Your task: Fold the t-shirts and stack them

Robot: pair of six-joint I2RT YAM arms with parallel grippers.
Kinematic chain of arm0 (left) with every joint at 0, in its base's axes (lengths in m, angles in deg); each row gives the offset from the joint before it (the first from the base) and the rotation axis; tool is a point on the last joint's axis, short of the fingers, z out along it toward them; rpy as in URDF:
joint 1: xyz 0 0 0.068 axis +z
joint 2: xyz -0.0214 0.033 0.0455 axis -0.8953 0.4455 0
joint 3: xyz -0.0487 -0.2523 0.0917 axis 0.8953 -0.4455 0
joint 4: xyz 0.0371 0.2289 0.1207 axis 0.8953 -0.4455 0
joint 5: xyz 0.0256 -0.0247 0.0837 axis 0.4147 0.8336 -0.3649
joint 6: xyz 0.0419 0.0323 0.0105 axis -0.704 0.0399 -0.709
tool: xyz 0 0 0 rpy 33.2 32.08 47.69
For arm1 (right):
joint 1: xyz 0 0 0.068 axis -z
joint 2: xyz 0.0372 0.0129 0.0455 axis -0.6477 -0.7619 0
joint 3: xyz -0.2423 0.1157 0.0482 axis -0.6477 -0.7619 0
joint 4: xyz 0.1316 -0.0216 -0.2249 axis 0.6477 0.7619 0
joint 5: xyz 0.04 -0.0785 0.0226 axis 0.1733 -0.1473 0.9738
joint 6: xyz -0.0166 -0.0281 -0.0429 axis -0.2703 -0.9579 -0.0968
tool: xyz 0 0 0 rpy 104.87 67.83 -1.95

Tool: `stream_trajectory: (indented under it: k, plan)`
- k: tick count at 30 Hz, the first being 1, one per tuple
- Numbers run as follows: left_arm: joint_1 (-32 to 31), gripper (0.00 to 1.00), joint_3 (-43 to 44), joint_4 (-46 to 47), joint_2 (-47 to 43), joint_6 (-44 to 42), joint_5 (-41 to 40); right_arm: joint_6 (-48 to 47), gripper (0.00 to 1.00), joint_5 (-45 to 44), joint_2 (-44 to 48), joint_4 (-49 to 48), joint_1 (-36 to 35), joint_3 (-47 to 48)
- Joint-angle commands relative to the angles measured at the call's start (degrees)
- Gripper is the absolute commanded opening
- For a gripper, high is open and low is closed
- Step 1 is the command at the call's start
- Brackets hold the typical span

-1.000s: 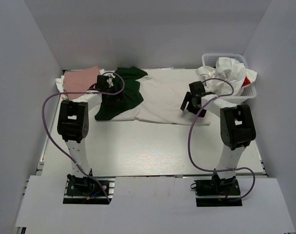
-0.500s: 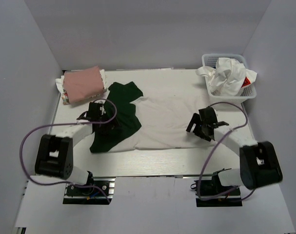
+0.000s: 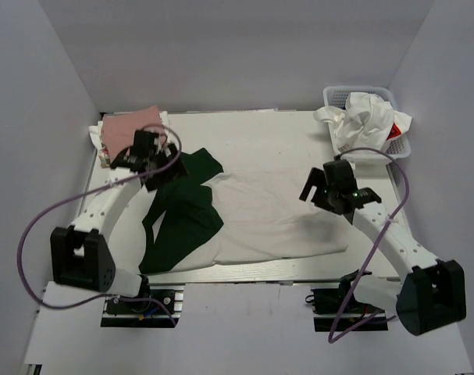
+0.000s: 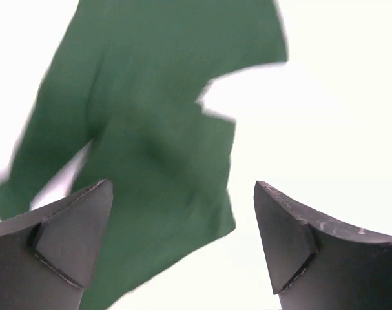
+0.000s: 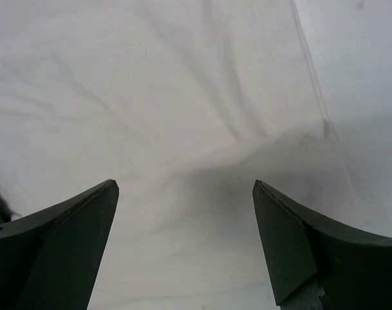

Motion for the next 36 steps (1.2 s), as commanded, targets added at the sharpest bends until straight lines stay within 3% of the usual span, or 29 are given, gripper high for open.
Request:
stream_trajectory:
  k: [1,5,8,12,14,20,23,24,26,30,31,36]
  plan:
    - [-0.1,1.0,13.8,2.2,10.8,-10.2,-0.3,-2.9,0.9,-4.5,-7.0,-4.4,0.4,7.8]
    - [-0.1,1.0,32.6,0.9,27.7,-25.1,4.8,-4.8,0.9,-4.2,-17.4,-3.1,0.6,15.4]
    - [-0.6,1.0,54.9,-5.7,42.3,-32.3,9.1,-6.0,0.9,-4.2,-22.3,-2.4,0.4,18.7]
    - [-1.8,1.0,70.2,-10.4,56.0,-37.3,6.9,-7.3,0.9,-4.8,-25.4,-2.1,1.0,20.0]
    - [-1.8,1.0,72.1,-9.9,58.7,-38.1,6.9,-7.5,0.9,-5.6,-25.7,-2.4,1.1,20.2]
    - [-4.1,0.96,63.5,-1.8,59.4,-41.5,8.4,-7.8,0.9,-6.3,-26.9,-1.9,2.3,20.6]
    - [-5.4,0.83,62.9,-1.8,60.1,-40.9,5.1,-8.0,0.9,-6.4,-26.8,-1.8,2.9,20.0]
    - [-5.4,0.72,62.4,-1.8,60.8,-40.9,4.2,-7.9,0.9,-6.4,-26.8,-1.9,3.0,19.8]
    - [-5.4,0.61,62.4,-1.8,61.5,-40.2,3.6,-7.9,0.9,-6.4,-26.8,-1.8,3.4,19.4]
    - [-5.9,0.08,64.8,-2.3,63.9,-39.5,3.0,-8.0,0.9,-6.5,-26.5,-2.1,3.9,18.9]
    - [-5.9,0.0,66.7,-2.3,64.8,-39.5,3.0,-8.0,0.9,-6.4,-26.7,-2.1,4.1,19.1]
    - [-6.5,0.0,67.3,2.3,62.3,-40.1,5.4,-8.5,0.9,-5.0,-26.7,-2.9,4.5,19.4]
